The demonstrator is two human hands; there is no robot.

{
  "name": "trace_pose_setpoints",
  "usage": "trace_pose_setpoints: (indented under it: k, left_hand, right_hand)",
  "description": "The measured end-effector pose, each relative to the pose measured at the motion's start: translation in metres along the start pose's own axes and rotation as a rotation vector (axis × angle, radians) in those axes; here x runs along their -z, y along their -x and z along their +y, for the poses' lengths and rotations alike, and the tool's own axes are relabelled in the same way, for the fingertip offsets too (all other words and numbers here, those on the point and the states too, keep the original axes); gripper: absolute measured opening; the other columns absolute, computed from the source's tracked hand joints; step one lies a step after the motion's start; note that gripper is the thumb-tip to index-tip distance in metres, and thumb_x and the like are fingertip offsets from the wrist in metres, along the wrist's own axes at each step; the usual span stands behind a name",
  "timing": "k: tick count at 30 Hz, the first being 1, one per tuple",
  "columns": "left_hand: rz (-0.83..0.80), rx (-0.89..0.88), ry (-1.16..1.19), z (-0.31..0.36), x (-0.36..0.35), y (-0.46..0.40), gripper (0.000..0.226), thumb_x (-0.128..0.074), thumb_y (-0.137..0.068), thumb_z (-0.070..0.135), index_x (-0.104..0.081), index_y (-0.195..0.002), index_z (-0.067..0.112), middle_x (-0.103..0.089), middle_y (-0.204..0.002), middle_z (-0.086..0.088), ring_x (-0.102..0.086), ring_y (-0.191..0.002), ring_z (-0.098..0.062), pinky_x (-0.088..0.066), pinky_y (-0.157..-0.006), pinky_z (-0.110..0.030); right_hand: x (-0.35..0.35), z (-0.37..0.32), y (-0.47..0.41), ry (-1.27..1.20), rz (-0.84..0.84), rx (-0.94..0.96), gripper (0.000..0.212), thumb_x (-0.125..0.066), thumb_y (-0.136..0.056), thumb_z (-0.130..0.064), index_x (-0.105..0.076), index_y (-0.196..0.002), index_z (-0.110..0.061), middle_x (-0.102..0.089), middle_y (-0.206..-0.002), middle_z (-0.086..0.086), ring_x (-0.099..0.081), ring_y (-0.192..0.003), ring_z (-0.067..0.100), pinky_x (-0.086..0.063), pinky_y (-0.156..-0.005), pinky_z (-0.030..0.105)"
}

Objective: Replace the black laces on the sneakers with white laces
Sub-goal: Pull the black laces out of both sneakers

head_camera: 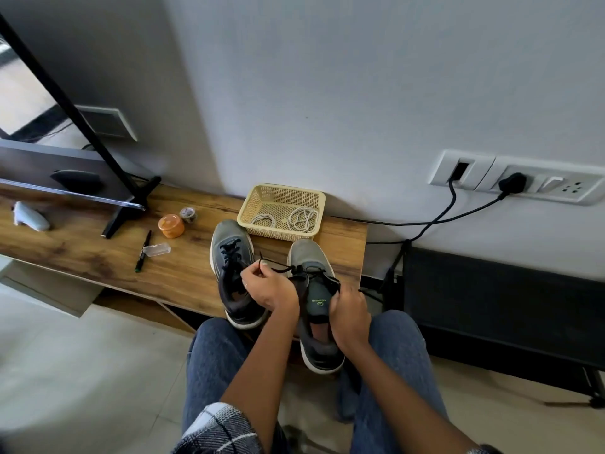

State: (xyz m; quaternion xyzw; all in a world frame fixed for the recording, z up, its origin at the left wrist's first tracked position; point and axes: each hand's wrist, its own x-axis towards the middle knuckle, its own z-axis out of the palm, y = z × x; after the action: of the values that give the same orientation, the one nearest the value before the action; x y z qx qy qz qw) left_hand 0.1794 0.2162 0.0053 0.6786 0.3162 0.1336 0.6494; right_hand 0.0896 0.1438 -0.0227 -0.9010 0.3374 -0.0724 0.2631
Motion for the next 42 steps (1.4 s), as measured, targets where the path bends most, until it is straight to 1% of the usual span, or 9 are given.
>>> trace_pose_setpoints:
  k: [6,10,16,20,23,29,34,38,42]
  left_hand:
    - [-0.303,-0.474,-0.576,-0.007,0.012,0.012,0.044,-0.059,-0.083,0.017,-0.052,-0.126,0.023,-0.05,-0.133,0.001,-0.038,-0.126,-0.025,-0.03,-0.099,-0.045]
    - [-0.579,-0.909,-0.864,-0.026,0.015,0.012,0.044,-0.065,-0.074,0.028,-0.059,-0.118,0.028,-0.047,-0.135,0.003,-0.033,-0.129,-0.026,-0.023,-0.104,-0.048]
    - [-0.662,-1.059,-1.104,-0.037,0.011,0.008,0.023,-0.067,-0.08,0.02,-0.07,-0.102,0.024,-0.064,-0.117,0.002,-0.046,-0.12,-0.026,-0.023,-0.106,-0.048]
    - [-0.555,-1.067,-1.091,-0.039,0.006,0.004,0.006,-0.075,-0.076,0.026,-0.07,-0.076,0.024,-0.067,-0.084,0.005,-0.056,-0.093,-0.021,-0.032,-0.099,-0.047]
    - [-0.493,-0.987,-0.919,-0.044,0.006,0.005,0.008,-0.071,-0.081,0.022,-0.065,-0.077,0.021,-0.065,-0.081,0.004,-0.057,-0.088,-0.02,-0.028,-0.099,-0.047]
    - [-0.225,-0.27,-0.241,-0.026,0.01,0.013,0.008,-0.053,-0.095,0.013,-0.052,-0.088,0.017,-0.056,-0.096,-0.003,-0.054,-0.084,-0.02,-0.038,-0.073,-0.026]
    - [0.021,0.115,0.099,-0.023,-0.007,0.007,0.003,-0.05,-0.097,0.016,-0.051,-0.095,0.018,-0.054,-0.101,-0.003,-0.065,-0.083,-0.025,-0.057,-0.074,-0.046]
    - [-0.148,-0.113,-0.065,-0.015,0.001,0.019,0.017,-0.048,-0.094,0.008,-0.053,-0.11,0.011,-0.051,-0.113,-0.005,-0.056,-0.096,-0.026,-0.044,-0.08,-0.03]
    - [-0.304,-0.597,-0.593,-0.022,0.015,0.019,0.051,-0.06,-0.079,0.011,-0.048,-0.128,0.021,-0.046,-0.137,0.0,-0.039,-0.127,-0.026,-0.033,-0.1,-0.047]
  right_hand:
    - [-0.003,-0.001,0.0,0.016,-0.022,0.029,0.02,-0.038,-0.098,-0.015,-0.056,-0.103,-0.007,-0.059,-0.106,0.008,-0.051,-0.105,0.026,-0.043,-0.067,0.035]
    - [-0.002,-0.001,0.0,0.01,-0.032,0.041,0.02,-0.038,-0.099,-0.02,-0.056,-0.104,-0.01,-0.059,-0.106,0.006,-0.051,-0.105,0.024,-0.042,-0.068,0.034]
    - [0.001,-0.002,0.001,0.058,-0.053,0.08,0.023,-0.037,-0.1,-0.018,-0.055,-0.112,-0.011,-0.058,-0.11,0.007,-0.051,-0.107,0.024,-0.046,-0.076,0.036]
    - [0.0,-0.003,0.002,0.066,-0.044,0.089,0.022,-0.038,-0.1,-0.017,-0.055,-0.113,-0.011,-0.058,-0.11,0.007,-0.051,-0.107,0.024,-0.046,-0.076,0.036]
    - [-0.001,-0.003,0.002,0.049,-0.037,0.071,0.021,-0.039,-0.099,-0.016,-0.055,-0.112,-0.01,-0.058,-0.11,0.007,-0.051,-0.106,0.024,-0.045,-0.073,0.035]
    - [0.0,-0.004,0.002,0.029,-0.043,0.036,0.018,-0.036,-0.099,-0.012,-0.053,-0.104,-0.007,-0.055,-0.105,0.01,-0.05,-0.103,0.026,-0.039,-0.064,0.033]
    - [0.0,-0.001,0.003,0.016,-0.013,0.045,0.015,-0.042,-0.096,-0.011,-0.055,-0.103,-0.006,-0.057,-0.105,0.01,-0.05,-0.102,0.026,-0.035,-0.062,0.032]
    - [0.001,-0.001,0.003,0.028,-0.023,0.038,0.015,-0.041,-0.097,-0.012,-0.053,-0.104,-0.007,-0.056,-0.105,0.009,-0.05,-0.102,0.024,-0.035,-0.063,0.031]
    - [0.003,-0.001,0.002,0.03,-0.042,0.016,0.018,-0.038,-0.098,-0.015,-0.053,-0.104,-0.008,-0.056,-0.107,0.008,-0.05,-0.104,0.024,-0.037,-0.065,0.032]
